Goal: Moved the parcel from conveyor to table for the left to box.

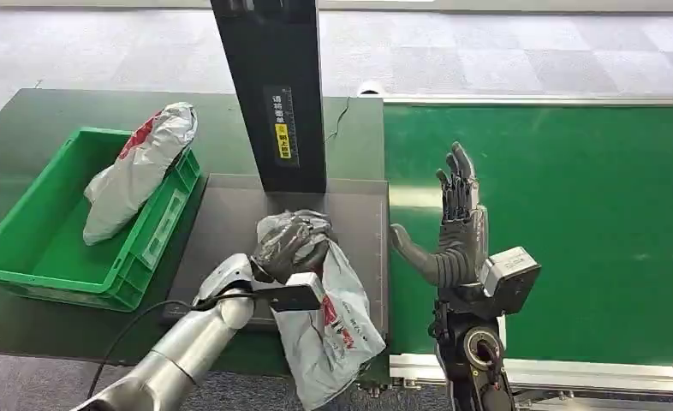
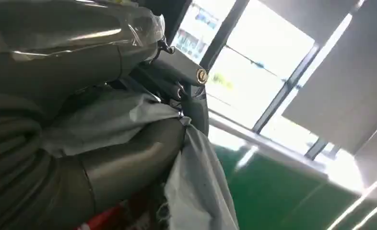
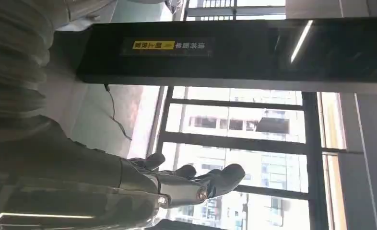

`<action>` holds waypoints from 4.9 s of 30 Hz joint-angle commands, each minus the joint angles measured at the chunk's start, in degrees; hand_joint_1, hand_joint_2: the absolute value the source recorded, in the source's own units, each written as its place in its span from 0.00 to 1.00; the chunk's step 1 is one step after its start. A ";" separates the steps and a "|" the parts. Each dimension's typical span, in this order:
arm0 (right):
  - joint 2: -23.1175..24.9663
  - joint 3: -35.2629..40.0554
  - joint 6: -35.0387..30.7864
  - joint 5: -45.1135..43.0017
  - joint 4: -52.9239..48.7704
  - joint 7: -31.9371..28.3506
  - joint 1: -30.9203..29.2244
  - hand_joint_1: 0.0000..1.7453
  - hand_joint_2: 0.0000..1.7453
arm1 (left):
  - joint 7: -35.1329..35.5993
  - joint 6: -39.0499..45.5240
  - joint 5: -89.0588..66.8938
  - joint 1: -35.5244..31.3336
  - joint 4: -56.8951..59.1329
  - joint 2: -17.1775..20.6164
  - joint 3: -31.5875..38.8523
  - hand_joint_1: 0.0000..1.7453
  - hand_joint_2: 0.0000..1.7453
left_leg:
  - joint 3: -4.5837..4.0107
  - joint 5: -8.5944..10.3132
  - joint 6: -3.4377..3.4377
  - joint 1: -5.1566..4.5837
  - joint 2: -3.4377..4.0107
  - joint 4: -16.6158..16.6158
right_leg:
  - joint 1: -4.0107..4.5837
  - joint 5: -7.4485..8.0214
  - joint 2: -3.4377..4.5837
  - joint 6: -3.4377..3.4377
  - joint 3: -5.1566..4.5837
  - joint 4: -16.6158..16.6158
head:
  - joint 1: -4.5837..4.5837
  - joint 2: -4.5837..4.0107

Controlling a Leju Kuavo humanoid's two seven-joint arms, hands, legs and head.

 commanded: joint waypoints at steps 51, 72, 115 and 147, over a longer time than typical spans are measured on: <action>-0.92 2.16 0.00 -0.95 2.60 -0.16 1.82 0.00 1.00 | 28.57 20.83 -20.71 -31.51 30.76 20.81 38.11 1.00 1.00 | -0.64 0.36 -0.10 0.12 0.17 0.03 | 0.16 0.34 0.18 -0.24 -0.70 0.12 | 0.02 0.00; -1.68 0.38 1.12 -0.42 1.78 -0.62 4.12 0.00 1.00 | 38.66 12.02 -29.68 -28.02 35.66 26.46 38.99 1.00 1.00 | -0.58 0.37 -0.10 0.12 0.33 -0.09 | 0.16 0.37 0.31 -0.25 -0.70 0.05 | 0.00 0.00; -0.87 -1.13 -0.85 0.77 0.72 0.50 5.69 0.00 1.00 | 4.87 12.37 10.86 -21.82 9.07 14.33 57.14 0.00 1.00 | -0.87 0.39 -0.09 0.15 -0.05 0.07 | 0.19 0.34 0.00 -0.21 -0.86 0.10 | 0.04 0.00; -3.57 -2.49 -3.36 -2.98 9.93 0.84 10.32 0.00 1.00 | -4.10 -10.99 46.29 29.70 -18.78 -6.08 8.68 0.00 1.00 | -0.49 0.24 0.02 -0.06 0.15 -0.15 | -0.04 0.32 0.19 -0.16 -0.60 -0.15 | -0.09 -0.02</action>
